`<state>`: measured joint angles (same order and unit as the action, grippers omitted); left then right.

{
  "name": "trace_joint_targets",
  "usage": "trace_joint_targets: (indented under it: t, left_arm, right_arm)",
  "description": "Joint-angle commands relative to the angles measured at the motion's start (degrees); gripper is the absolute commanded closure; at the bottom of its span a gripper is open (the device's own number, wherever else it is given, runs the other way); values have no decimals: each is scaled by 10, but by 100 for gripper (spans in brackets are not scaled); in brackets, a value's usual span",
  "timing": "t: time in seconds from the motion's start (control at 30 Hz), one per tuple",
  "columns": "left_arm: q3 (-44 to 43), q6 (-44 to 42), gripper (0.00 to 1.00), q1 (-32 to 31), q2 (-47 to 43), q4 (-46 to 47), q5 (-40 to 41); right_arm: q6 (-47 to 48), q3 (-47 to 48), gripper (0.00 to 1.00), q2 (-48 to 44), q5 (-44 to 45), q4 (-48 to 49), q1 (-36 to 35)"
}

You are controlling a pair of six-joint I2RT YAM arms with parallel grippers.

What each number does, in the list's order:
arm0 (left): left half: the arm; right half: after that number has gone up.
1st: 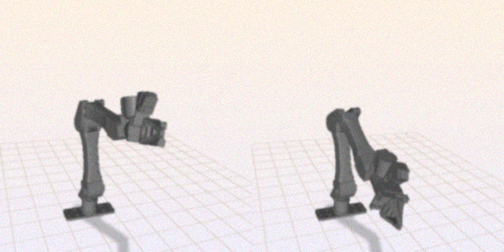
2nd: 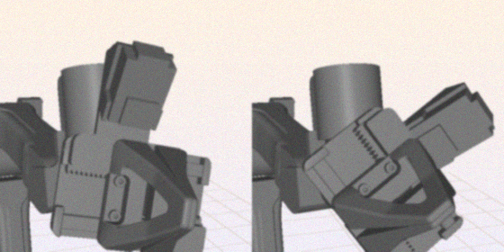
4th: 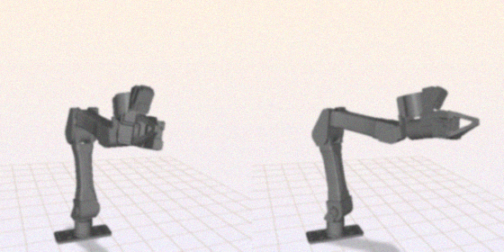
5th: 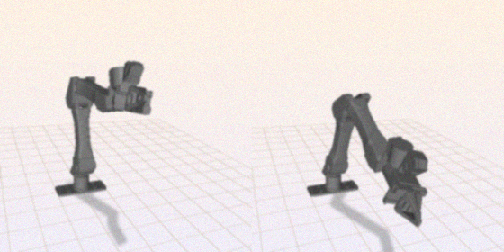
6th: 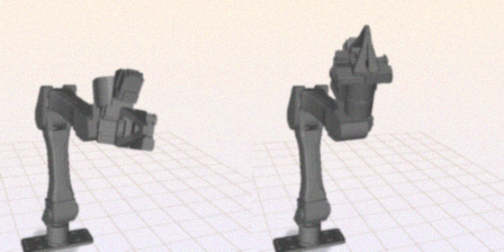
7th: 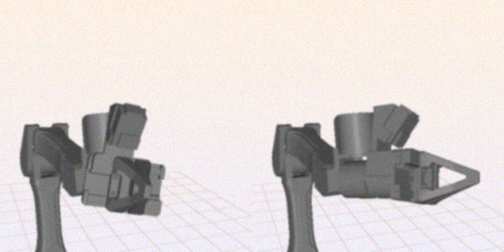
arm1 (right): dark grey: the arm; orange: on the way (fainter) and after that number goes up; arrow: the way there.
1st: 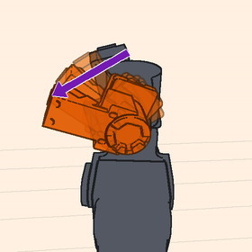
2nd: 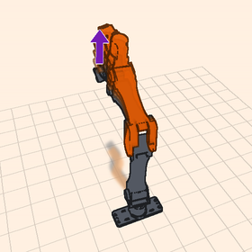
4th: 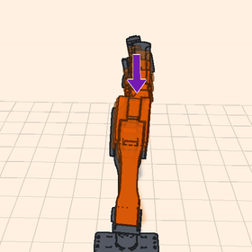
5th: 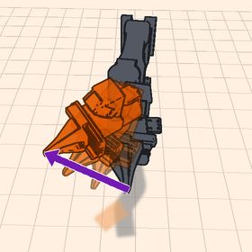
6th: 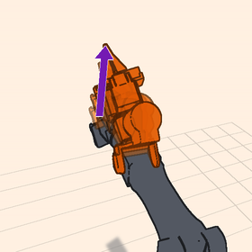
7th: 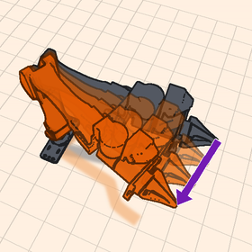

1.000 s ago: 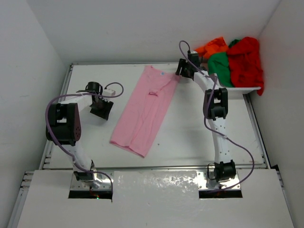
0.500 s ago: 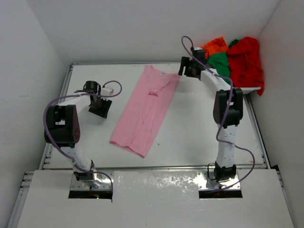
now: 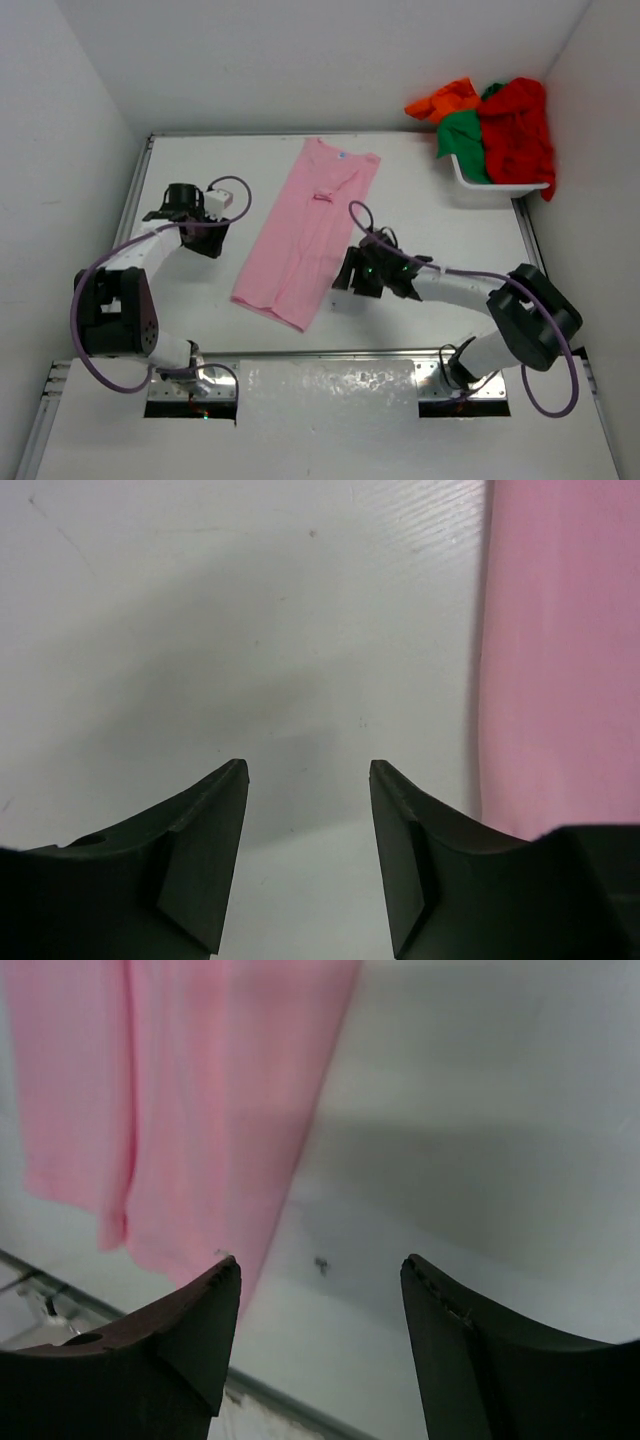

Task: Fold and stack the t-shirts
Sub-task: Rotate the tshirt 90 degrees

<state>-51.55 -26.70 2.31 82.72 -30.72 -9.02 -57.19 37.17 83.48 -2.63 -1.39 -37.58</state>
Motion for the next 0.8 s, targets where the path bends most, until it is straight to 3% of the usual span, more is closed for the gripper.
trace_joint_targets:
  t: [0.0, 0.1, 0.13, 0.2, 0.27, 0.4, 0.43, 0.53, 0.77]
  left_arm:
    - [8, 11, 50, 2, -20, 22, -17]
    - [-9, -4, 59, 0, -59, -13, -87]
    - [-21, -5, 67, -5, -74, -21, -144]
    - [-65, 20, 73, -50, -101, -33, -181]
    - [-108, 41, 73, -95, -77, -29, -194]
    - [-157, 74, 69, -221, 30, -19, -187]
    - [-179, 79, 68, -240, 52, -14, -184]
    - [-218, 124, 68, -275, 152, 12, -174]
    - [-267, 157, 65, -314, 239, 53, -164]
  right_arm:
    - [-137, -18, 38, -19, 40, 77, -76]
    - [-170, -23, 40, -18, 89, 46, -136]
    - [-173, -26, 43, -17, 98, 46, -145]
    - [-189, -52, 50, -13, 103, 80, -158]
    - [-204, -73, 57, 1, 98, 137, -173]
    - [-222, -70, 58, 34, 81, 160, -173]
    - [-226, -78, 59, 36, 78, 165, -203]
    - [-263, -117, 59, 15, 96, 187, -209]
    - [-257, -150, 58, 29, 93, 256, -210]
